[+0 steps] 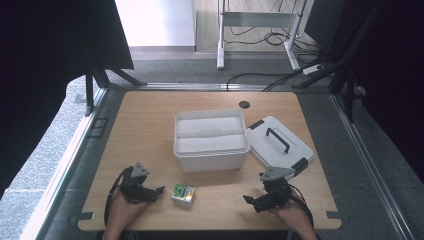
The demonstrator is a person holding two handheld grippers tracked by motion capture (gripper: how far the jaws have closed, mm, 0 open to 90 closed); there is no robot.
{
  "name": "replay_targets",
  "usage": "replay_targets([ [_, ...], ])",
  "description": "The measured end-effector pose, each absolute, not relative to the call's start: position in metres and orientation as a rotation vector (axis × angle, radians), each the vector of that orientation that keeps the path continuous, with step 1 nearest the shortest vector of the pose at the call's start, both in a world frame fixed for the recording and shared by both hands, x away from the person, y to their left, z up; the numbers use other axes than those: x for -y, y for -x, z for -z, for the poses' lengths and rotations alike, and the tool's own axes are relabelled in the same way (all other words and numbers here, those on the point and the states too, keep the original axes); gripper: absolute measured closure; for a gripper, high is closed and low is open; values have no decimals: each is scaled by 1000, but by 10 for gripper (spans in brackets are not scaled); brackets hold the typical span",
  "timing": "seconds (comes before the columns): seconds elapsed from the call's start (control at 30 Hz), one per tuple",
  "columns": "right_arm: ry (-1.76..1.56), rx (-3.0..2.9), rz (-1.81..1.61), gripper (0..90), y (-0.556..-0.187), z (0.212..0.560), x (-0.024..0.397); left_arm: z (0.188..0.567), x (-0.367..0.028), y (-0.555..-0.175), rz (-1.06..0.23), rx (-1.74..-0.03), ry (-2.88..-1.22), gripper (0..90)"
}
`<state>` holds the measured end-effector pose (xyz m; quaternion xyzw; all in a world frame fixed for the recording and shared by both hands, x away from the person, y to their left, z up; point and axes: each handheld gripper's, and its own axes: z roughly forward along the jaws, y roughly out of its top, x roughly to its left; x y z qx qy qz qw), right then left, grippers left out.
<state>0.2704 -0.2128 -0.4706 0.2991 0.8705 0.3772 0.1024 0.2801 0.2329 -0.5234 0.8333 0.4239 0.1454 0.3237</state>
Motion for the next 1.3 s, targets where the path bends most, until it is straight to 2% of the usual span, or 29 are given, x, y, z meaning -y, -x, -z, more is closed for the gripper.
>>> replay_targets([
  [0.33, -768, -2648, -1180, 19, -272, 455, 171, 523, -233, -280, -381, -1113, -2186, 0],
  [0.63, -672, -2736, -1171, 17, -272, 456, 135, 523, -233, -280, -381, -1112, -2188, 0],
  [1.03, -462, -2856, -1151, 16, -274, 463, 58, 523, -233, -280, -381, -1112, -2186, 0],
  [1.3, -384, -2906, -1027, 144, -281, 482, 13, 523, -233, -280, -381, -1112, -2187, 0],
])
